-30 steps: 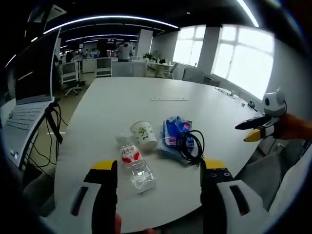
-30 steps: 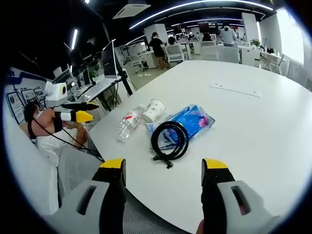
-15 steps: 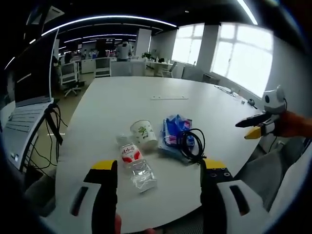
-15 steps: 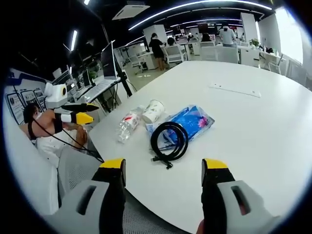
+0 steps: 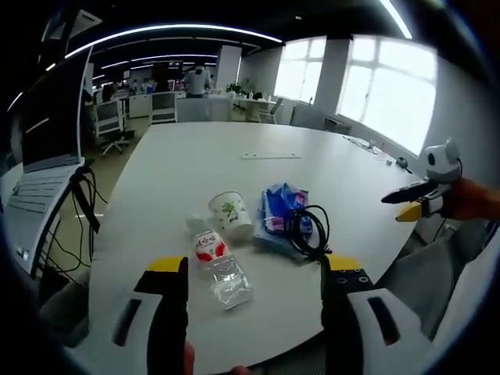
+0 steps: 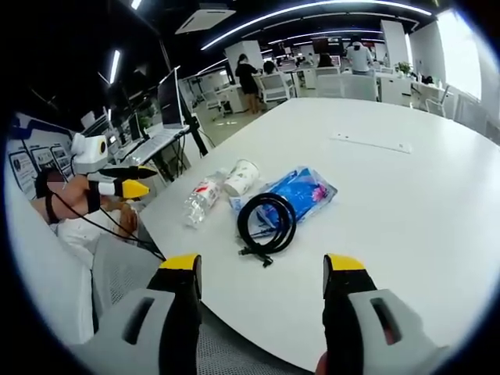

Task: Arrange the tabletop items into an orderly group along one side of the table until the central work area is clear of visible clutter.

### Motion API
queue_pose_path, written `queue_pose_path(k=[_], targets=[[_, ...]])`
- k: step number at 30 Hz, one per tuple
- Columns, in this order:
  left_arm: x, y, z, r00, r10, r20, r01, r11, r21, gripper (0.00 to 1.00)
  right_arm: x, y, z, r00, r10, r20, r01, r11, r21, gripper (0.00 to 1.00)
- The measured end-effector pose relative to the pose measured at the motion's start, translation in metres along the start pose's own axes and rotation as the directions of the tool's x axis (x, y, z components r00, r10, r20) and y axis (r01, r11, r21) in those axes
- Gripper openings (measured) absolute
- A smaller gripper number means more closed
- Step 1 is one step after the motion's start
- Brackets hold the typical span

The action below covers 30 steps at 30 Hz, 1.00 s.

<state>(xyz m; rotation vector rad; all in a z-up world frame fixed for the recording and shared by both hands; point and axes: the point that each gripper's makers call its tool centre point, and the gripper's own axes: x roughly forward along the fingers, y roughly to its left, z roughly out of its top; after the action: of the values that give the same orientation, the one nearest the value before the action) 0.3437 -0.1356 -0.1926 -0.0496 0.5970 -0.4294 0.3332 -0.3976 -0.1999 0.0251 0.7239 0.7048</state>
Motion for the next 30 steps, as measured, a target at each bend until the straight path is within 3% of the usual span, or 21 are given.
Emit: queue_pose_path(k=[16,30], targets=[[0.015,0.014,0.007,1.0,-0.003,-0.004,0.003,1.0,0.002,0.69,-0.01,-0.008,-0.007,0.999,-0.035,0.004,0.035,0.999,0.029,0.62],[0.04,0.021,-0.006,0.999,-0.02,-0.047,0.02,1.0,0.001,0.68,-0.021,-0.011,-0.022,0.998,-0.062,-0.013,0.062,0.997,0.051,0.61]])
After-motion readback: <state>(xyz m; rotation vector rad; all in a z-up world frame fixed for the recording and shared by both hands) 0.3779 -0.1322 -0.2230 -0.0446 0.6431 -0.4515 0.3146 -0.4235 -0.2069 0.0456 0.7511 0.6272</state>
